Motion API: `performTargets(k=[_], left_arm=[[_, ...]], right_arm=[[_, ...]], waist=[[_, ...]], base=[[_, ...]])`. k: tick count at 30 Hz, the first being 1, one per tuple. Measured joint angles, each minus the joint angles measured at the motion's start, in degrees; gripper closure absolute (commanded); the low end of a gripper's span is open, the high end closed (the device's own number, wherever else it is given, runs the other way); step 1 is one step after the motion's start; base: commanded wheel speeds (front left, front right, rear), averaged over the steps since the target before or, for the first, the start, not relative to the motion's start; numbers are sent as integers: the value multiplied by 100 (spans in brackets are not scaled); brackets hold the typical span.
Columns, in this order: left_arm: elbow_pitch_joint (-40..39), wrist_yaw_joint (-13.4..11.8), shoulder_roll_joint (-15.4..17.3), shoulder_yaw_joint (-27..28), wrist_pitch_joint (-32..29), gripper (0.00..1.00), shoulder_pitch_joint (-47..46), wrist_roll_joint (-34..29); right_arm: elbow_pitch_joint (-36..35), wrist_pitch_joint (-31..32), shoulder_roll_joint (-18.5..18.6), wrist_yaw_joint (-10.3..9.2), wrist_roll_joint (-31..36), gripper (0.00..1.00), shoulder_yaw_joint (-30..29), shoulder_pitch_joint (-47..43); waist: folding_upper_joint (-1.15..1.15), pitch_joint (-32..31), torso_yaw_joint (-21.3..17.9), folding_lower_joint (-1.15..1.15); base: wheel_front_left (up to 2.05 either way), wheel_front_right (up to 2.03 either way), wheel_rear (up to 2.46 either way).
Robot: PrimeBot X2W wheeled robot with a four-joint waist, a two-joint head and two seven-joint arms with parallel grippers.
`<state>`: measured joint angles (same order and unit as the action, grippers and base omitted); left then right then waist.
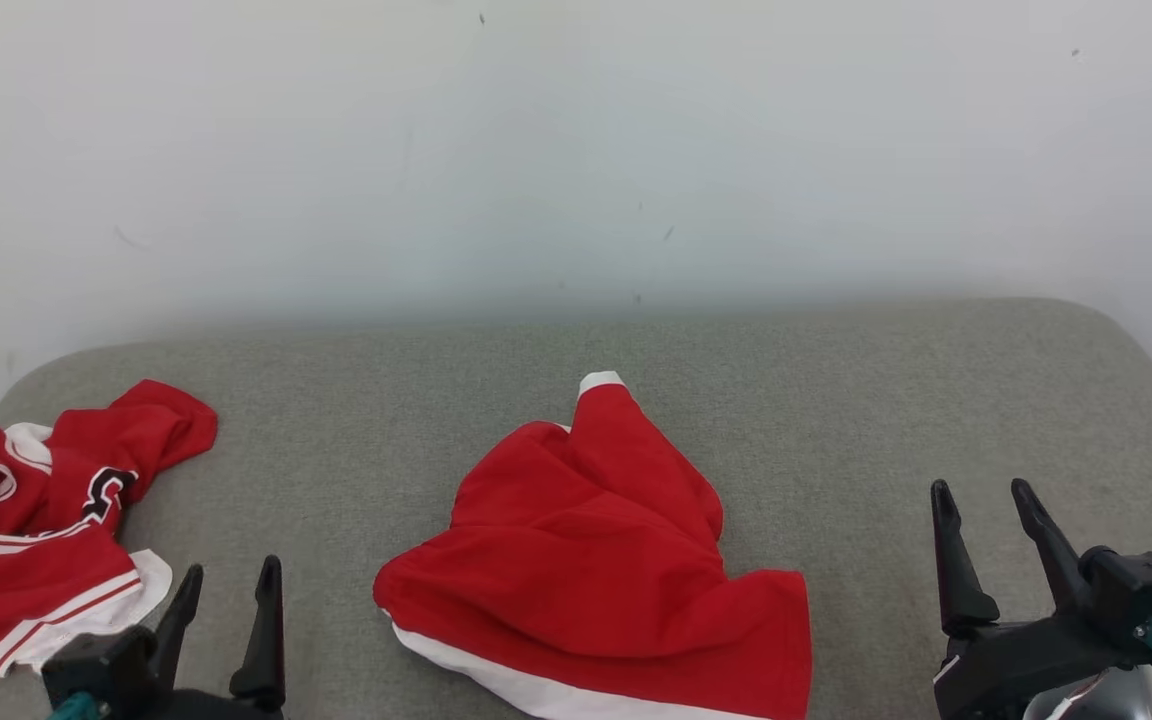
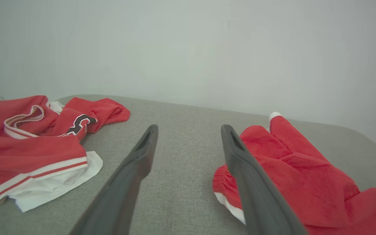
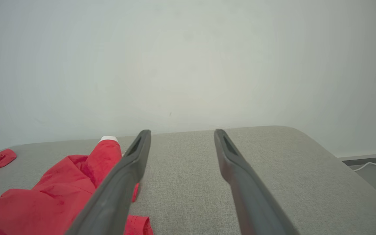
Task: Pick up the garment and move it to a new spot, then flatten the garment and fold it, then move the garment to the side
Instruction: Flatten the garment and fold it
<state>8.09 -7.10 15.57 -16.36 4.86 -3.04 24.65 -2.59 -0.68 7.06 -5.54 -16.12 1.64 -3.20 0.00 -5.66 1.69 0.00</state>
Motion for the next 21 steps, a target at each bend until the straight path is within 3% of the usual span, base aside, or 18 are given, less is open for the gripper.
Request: performTargets(k=[7,21], left_arm=[[-552,0,-125,163,22,0,862,-357],[-1206,-1,-114,137,-197,0,1067,-648]], right_arm=[[-142,-112,24,7,0,0,-11,-108],[123,-86,-43,-54,0,0,-188,-272]], waist=[[0,-17,200,0],[0,30,97,0]], base=[[0,0,0],[0,0,0]])
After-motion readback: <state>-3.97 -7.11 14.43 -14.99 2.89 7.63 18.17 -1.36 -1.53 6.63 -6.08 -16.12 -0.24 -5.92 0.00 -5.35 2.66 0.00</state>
